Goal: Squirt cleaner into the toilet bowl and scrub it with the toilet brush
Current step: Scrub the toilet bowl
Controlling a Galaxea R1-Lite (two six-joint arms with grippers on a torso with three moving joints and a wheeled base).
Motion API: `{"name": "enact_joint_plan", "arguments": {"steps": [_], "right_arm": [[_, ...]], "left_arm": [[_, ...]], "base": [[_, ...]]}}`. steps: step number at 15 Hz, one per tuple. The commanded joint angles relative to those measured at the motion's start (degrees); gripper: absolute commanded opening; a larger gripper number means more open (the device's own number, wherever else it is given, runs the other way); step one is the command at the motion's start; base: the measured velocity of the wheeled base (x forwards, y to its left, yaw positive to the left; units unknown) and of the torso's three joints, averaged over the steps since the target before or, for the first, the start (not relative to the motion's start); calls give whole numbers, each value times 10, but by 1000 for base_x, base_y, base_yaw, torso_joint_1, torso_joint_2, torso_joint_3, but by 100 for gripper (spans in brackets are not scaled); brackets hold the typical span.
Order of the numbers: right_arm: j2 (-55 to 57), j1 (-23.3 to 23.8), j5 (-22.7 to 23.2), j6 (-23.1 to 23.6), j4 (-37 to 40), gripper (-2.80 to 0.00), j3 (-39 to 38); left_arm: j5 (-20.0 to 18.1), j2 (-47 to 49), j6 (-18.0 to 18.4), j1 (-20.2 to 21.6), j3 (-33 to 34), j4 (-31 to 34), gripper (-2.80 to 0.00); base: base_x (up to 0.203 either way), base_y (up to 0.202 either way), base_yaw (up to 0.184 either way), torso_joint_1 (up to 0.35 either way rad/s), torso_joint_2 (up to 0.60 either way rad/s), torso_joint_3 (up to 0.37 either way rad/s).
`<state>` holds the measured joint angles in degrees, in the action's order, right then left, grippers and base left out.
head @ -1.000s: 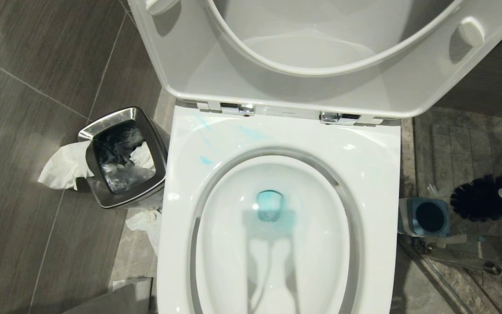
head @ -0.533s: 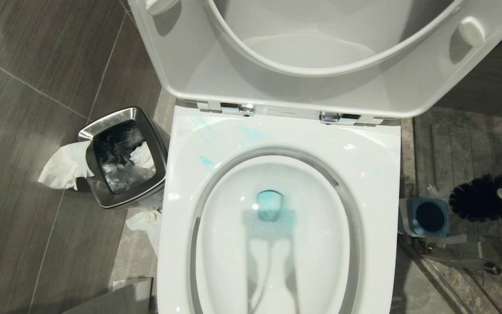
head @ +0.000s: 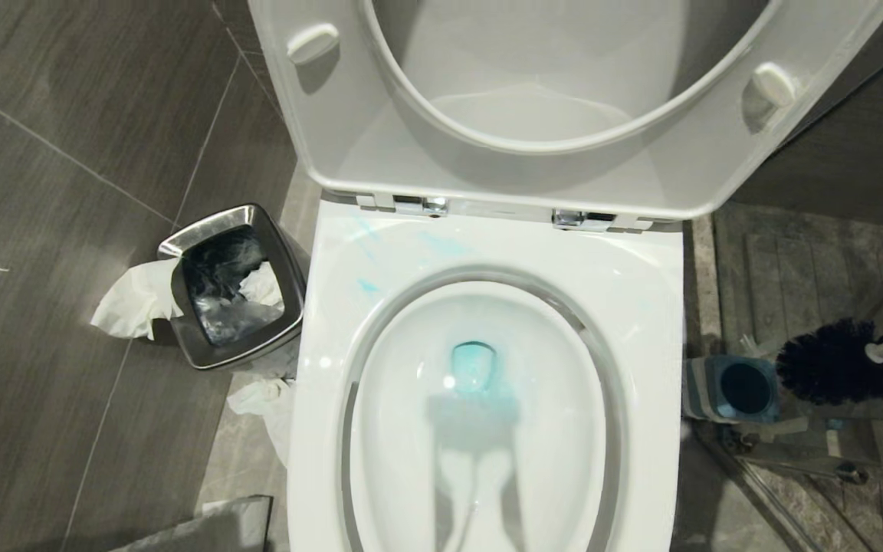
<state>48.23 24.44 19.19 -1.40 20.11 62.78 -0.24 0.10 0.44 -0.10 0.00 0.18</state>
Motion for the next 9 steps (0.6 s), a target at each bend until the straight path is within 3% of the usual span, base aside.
{"name": "enact_joint_plan", "arguments": {"steps": [1, 5, 9], "right_arm": [[1, 0, 2, -1, 6, -280, 14], [-2, 0, 2, -4, 12, -280, 30], [8, -1, 23, -29, 116, -280, 139]], "left_arm": [[0, 0, 0, 0, 0, 0, -280], [0, 0, 0, 0, 0, -1, -280], [1, 0, 0, 0, 0, -1, -280]], "base": [[0, 0, 0, -1, 0, 199], [0, 0, 0, 3, 5, 198], [0, 0, 0, 2, -1, 198]]}}
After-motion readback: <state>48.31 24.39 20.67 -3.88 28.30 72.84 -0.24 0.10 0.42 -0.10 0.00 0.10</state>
